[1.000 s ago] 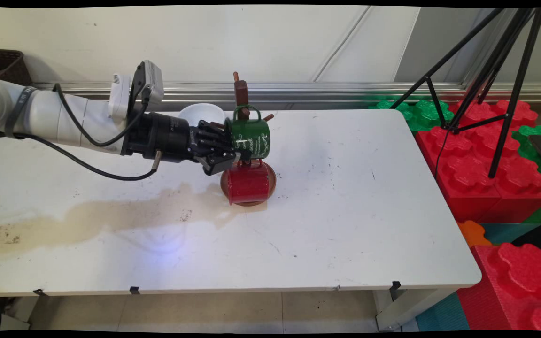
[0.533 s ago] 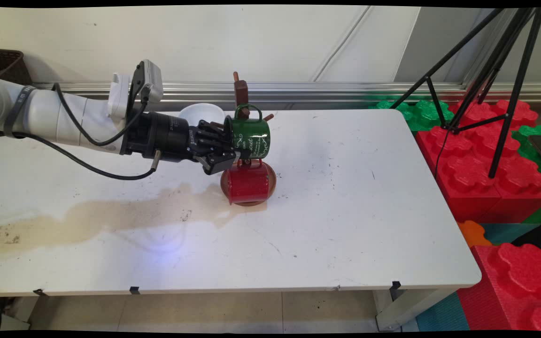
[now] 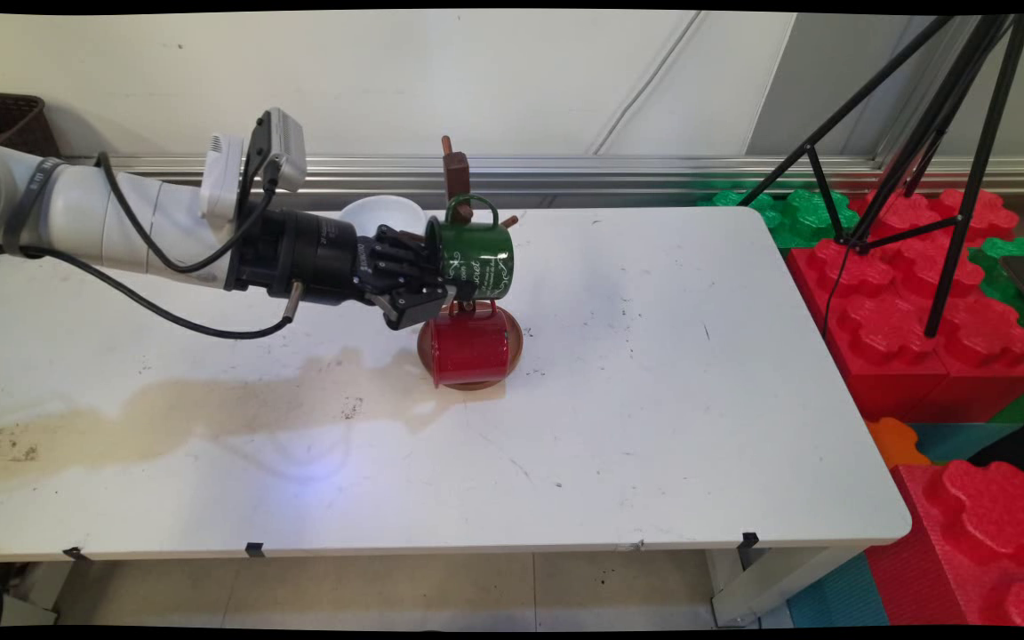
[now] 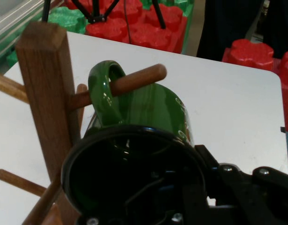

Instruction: Place the picked object on the table

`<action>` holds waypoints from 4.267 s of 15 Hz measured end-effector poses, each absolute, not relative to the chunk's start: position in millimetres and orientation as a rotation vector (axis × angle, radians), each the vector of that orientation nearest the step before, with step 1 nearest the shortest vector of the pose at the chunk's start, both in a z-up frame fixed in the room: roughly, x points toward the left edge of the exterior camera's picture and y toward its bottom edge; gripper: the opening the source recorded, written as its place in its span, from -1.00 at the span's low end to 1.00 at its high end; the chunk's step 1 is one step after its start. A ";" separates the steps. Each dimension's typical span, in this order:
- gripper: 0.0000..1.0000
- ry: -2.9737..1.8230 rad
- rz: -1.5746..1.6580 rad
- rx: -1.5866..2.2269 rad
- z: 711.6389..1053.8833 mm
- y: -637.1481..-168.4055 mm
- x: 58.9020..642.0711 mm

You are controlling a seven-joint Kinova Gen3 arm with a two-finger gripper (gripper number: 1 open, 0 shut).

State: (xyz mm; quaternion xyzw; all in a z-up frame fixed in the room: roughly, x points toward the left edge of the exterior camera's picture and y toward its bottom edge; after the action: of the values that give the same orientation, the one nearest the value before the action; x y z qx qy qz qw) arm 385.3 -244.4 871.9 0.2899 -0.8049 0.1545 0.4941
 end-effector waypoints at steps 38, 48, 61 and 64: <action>-1.00 -2.234 0.217 0.557 950.6 -184.8 393.1; -1.00 -2.446 0.246 0.523 965.6 -186.3 444.6; -1.00 -2.725 0.350 0.523 939.0 -225.7 506.4; -1.00 -2.760 0.366 0.548 926.0 -234.1 516.2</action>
State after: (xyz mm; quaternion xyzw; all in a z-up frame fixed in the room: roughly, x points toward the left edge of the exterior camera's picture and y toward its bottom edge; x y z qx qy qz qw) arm 516.2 -234.1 926.0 0.1910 -0.9614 0.1274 0.1516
